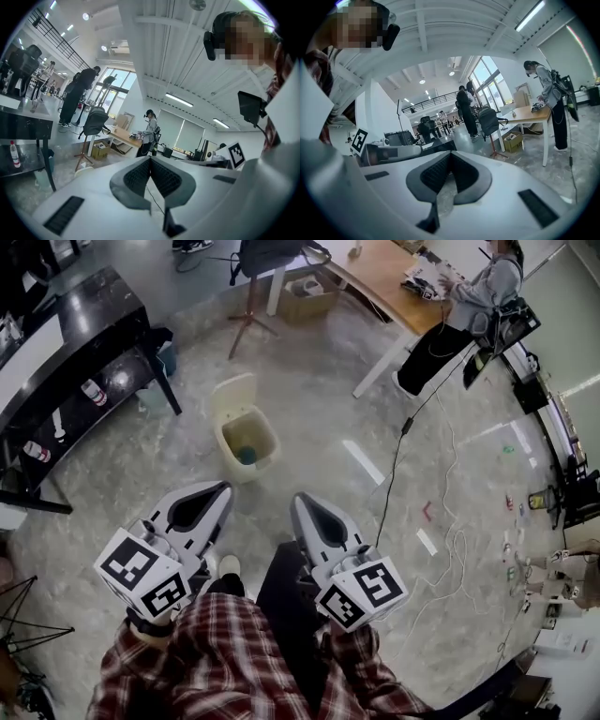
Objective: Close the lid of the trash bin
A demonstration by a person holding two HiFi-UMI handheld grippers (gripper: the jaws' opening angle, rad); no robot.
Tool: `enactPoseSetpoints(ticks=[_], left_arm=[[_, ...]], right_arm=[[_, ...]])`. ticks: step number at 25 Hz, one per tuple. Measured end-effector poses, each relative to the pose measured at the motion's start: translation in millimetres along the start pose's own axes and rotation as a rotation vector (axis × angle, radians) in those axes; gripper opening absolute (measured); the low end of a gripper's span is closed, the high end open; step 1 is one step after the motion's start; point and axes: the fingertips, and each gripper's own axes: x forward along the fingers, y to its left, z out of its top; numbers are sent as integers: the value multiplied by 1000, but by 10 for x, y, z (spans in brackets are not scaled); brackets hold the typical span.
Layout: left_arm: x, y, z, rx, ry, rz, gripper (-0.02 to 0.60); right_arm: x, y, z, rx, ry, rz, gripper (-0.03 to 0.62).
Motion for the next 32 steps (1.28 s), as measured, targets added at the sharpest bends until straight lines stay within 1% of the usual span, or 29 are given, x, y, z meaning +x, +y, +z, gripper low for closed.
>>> enactPoseSetpoints(ticks=[3, 9, 13, 16, 19, 22, 26, 29, 32], left_arm=[[307, 47, 92, -5, -21, 37, 9], [925, 173, 342, -17, -113, 200, 9], [1308, 206, 471, -52, -177, 313, 9], [1498, 158, 493, -63, -204, 395, 9], [1604, 171, 444, -85, -216, 466, 9], [1646, 233, 357, -111, -211, 520, 9], [1631, 424, 270, -151, -205, 574, 9], [1631, 616, 246, -168, -200, 592, 9], [1642, 853, 305, -169, -207, 589, 9]], right_arm=[[123, -314, 142, -4, 13, 43, 12], [371, -1009, 575, -57, 51, 179, 12], [447, -1464, 818, -77, 93, 277, 12], [439, -1743, 936, -92, 125, 344, 12], [512, -1954, 956, -97, 159, 395, 12], [621, -2042, 865, -88, 207, 434, 12], [841, -2004, 696, -77, 277, 488, 12], [1052, -1971, 630, -76, 302, 509, 12], [1314, -1939, 630, -81, 303, 510, 12]])
